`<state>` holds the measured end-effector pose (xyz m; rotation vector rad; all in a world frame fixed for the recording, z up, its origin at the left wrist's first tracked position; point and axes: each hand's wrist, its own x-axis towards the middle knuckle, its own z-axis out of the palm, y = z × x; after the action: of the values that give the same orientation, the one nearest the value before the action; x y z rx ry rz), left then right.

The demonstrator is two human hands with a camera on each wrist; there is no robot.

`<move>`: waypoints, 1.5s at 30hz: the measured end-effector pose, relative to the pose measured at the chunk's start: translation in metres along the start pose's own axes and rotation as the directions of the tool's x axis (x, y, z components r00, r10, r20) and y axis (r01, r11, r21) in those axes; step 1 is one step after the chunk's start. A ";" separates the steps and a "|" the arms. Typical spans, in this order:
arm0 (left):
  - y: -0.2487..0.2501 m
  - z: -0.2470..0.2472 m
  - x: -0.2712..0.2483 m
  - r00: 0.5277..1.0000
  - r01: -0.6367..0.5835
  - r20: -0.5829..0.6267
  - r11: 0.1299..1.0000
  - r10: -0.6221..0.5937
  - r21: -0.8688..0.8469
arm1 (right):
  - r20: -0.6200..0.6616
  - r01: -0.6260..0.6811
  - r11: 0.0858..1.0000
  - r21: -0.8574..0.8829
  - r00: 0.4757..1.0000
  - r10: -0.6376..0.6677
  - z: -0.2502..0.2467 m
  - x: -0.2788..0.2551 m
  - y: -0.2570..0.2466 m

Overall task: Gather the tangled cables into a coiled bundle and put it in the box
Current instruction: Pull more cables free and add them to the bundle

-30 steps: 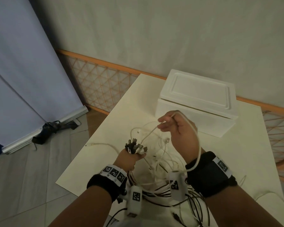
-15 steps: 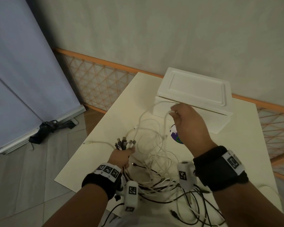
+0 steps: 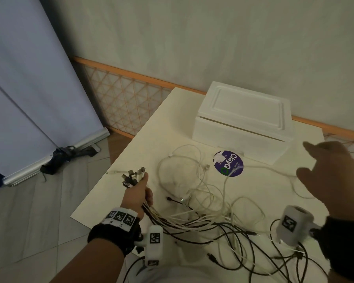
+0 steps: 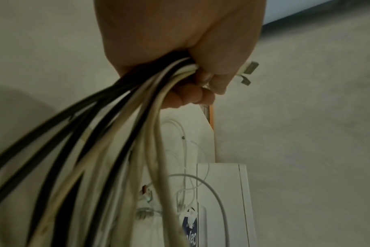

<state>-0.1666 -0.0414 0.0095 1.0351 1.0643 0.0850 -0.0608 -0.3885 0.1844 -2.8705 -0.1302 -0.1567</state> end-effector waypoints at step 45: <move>-0.048 -0.054 -0.007 0.984 0.174 -0.030 0.981 -0.177 -0.082 | 0.669 0.715 0.696 -0.071 0.551 -0.498 0.232 -0.084 -0.167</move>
<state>-0.2302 -0.0365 -0.0258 0.8683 1.1726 0.0033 -0.1393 -0.1726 -0.0057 -2.9250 -1.3934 0.7134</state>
